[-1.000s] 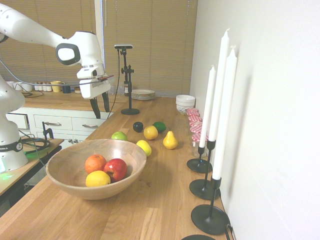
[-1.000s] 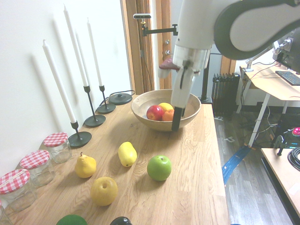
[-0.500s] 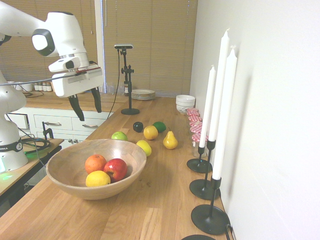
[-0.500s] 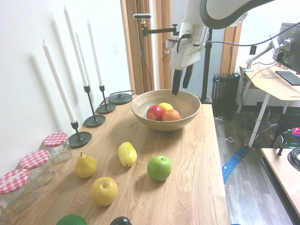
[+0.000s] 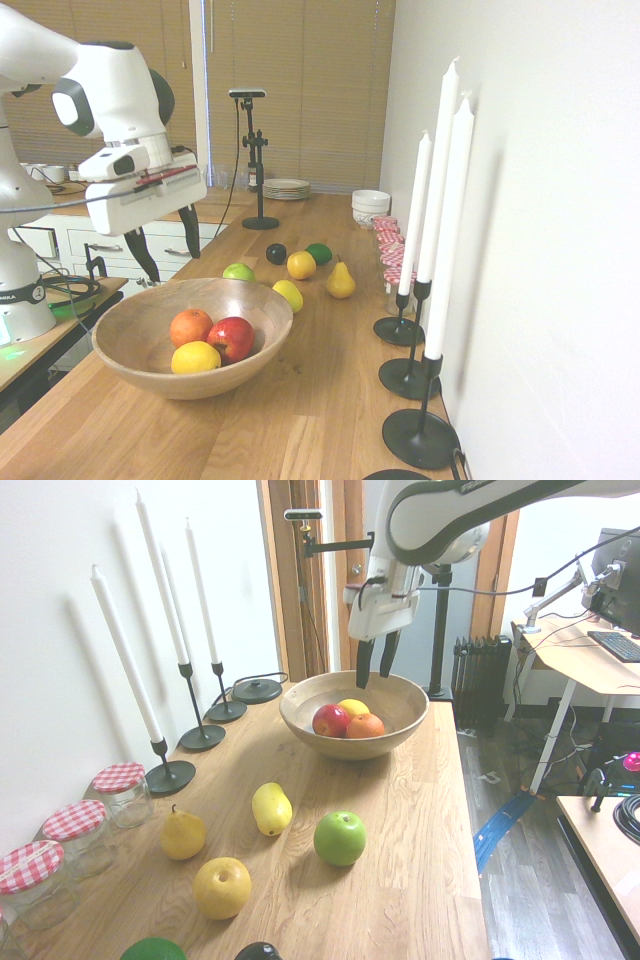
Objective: Take orange out of the basket
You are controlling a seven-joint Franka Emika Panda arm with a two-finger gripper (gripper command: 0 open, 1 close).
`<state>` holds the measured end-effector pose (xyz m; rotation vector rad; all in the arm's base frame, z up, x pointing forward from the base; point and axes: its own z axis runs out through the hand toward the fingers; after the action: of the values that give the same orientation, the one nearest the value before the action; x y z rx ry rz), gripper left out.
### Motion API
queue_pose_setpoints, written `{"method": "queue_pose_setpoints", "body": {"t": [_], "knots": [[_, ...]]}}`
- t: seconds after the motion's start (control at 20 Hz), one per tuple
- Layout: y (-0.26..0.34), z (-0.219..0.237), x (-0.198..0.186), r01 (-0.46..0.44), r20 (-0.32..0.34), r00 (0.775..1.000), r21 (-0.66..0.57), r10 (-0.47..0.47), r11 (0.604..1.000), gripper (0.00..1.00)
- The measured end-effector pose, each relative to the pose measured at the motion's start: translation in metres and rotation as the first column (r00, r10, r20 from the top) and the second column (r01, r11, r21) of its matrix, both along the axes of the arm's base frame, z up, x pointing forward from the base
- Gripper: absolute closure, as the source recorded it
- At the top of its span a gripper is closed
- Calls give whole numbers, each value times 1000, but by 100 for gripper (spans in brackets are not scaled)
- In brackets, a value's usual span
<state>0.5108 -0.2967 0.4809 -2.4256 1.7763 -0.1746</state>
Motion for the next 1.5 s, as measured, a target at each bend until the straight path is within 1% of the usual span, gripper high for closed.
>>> {"method": "queue_pose_setpoints", "body": {"t": [0.15,0.35,0.7,0.75,1.5], "knots": [[-7,-29,18,4,-35,999,13,-3,1000,0],[-10,-65,30,7,-78,997,25,-5,1000,0],[-8,-86,37,9,-102,995,42,-4,999,0],[-8,-88,37,9,-104,995,45,-4,999,100],[-7,-95,37,8,-106,994,54,-2,999,100]]}}
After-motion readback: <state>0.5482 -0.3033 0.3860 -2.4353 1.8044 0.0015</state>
